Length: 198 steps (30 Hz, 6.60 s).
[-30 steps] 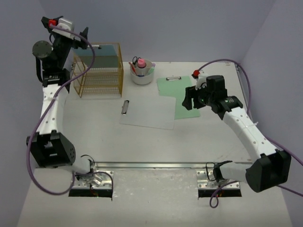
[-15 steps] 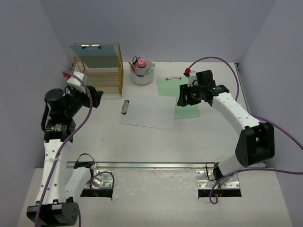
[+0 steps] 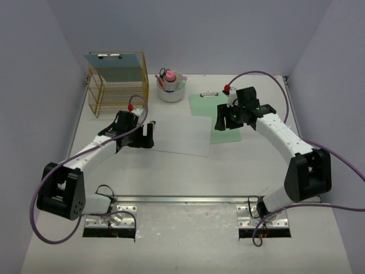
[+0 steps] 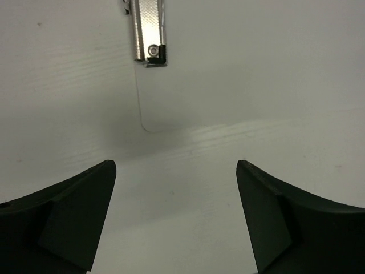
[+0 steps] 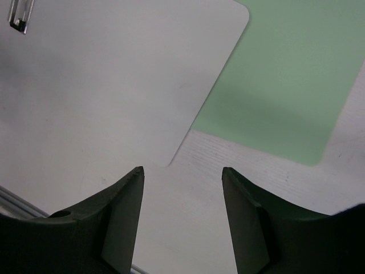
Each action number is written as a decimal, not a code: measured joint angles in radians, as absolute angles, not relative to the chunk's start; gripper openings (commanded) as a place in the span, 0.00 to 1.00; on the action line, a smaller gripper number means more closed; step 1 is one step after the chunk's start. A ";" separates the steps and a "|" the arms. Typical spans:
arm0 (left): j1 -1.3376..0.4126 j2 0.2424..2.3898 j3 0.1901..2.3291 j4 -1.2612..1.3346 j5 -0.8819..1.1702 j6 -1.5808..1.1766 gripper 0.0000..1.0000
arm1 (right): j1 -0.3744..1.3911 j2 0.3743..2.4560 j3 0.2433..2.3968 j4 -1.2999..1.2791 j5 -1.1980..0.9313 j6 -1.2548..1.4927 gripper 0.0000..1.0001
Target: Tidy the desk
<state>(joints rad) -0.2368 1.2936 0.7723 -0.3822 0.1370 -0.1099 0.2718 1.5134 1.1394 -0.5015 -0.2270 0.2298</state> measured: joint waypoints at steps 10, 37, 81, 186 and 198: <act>-0.255 1.573 0.825 -0.175 0.008 -0.198 0.50 | 0.272 1.501 1.111 -0.502 -0.210 0.215 0.60; -0.298 1.857 1.023 -0.046 -0.121 -0.160 0.00 | 0.268 1.465 1.085 -0.495 -0.190 0.183 0.63; -0.196 0.796 1.001 0.051 0.286 1.360 0.00 | 0.240 1.398 1.088 -0.528 -0.204 0.203 0.99; 0.309 1.650 1.389 0.153 0.794 1.390 0.64 | 0.172 2.297 1.922 -0.314 -0.160 0.121 0.81; 0.308 1.652 1.405 -0.383 0.795 1.821 1.00 | 0.168 2.282 1.922 -0.315 -0.160 0.115 0.82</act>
